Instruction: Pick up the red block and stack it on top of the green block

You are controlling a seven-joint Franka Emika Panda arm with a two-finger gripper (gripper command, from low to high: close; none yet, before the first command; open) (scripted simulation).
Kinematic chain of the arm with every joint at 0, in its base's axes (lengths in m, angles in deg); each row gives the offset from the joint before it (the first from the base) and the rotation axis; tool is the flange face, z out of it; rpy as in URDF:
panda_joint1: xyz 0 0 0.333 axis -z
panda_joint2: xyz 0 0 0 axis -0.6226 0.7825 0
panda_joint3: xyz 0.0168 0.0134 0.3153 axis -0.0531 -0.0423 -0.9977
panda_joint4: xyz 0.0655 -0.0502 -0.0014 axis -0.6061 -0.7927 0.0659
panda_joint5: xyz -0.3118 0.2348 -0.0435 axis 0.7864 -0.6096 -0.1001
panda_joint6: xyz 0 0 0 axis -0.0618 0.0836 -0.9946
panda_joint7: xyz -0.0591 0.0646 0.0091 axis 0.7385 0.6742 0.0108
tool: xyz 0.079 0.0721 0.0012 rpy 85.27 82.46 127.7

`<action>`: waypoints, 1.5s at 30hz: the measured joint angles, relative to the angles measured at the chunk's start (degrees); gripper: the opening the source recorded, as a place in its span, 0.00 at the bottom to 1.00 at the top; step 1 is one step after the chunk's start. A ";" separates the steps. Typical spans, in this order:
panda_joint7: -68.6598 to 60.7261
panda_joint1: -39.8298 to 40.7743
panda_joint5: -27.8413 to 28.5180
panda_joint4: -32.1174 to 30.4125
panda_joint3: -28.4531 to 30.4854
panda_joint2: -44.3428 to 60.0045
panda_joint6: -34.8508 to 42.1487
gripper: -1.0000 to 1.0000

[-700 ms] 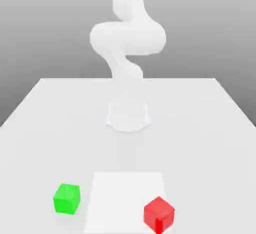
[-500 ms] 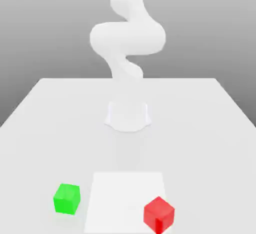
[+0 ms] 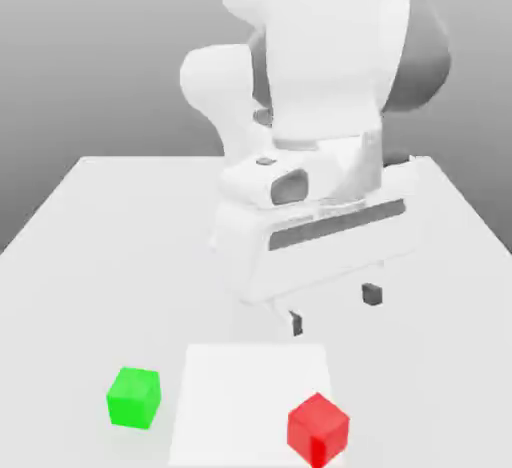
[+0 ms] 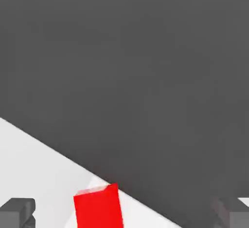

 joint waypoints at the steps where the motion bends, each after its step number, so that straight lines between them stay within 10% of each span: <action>1: -0.83 -0.09 0.48 -0.36 -0.05 2.02 -0.81 0.50; 8: -3.73 0.36 1.98 -0.37 -1.14 16.29 -9.92 0.50; 9: -3.95 0.55 1.71 -0.10 -1.39 18.13 -11.44 0.00; 21: -3.39 0.53 3.15 -1.51 -0.72 9.75 -4.39 0.00; 41: -45.33 20.75 -1.27 -8.53 6.89 7.76 -9.16 0.00; 42: -45.81 21.03 -1.89 -8.50 6.52 8.84 -10.15 1.00; 45: -45.81 21.02 -1.89 -8.50 6.52 8.84 -10.15 1.00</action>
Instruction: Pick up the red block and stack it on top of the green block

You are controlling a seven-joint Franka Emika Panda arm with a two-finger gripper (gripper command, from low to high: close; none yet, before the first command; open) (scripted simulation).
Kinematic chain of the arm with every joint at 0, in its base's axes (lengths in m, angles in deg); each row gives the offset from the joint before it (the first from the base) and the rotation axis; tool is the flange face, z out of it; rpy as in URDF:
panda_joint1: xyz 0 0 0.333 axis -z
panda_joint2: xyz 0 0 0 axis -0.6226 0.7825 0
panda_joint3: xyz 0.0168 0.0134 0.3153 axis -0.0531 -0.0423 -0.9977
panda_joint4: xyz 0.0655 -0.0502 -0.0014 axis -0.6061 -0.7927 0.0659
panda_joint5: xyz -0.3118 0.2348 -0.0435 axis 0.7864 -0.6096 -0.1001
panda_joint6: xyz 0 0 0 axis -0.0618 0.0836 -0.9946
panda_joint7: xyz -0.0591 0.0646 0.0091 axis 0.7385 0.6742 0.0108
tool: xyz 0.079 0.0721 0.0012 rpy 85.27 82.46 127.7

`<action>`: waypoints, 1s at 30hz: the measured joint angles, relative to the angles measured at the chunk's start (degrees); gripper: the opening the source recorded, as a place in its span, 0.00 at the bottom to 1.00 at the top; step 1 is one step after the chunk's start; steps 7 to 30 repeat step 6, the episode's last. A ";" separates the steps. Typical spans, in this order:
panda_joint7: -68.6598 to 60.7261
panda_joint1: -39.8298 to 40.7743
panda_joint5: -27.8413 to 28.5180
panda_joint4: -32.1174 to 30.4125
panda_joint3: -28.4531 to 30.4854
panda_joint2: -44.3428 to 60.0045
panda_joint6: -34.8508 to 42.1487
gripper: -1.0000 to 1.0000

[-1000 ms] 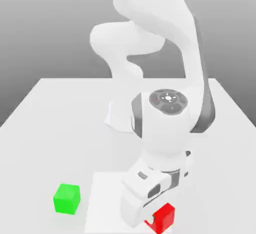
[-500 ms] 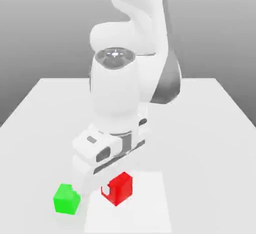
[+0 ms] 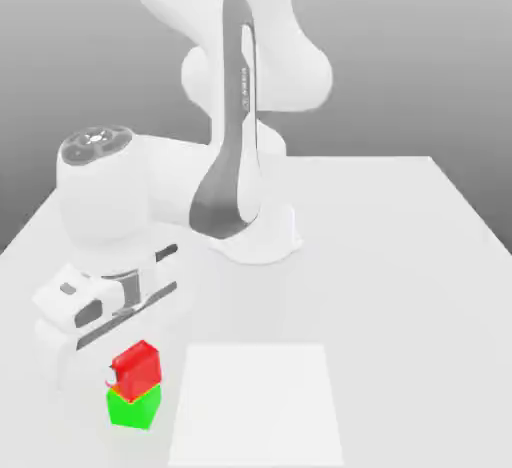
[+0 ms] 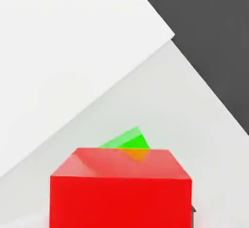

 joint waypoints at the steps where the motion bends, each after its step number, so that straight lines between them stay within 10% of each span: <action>1: 0.00 0.00 0.00 0.00 0.00 0.00 0.00 1.00; 30: 1.27 -0.17 1.81 -0.10 0.49 -3.06 2.68 1.00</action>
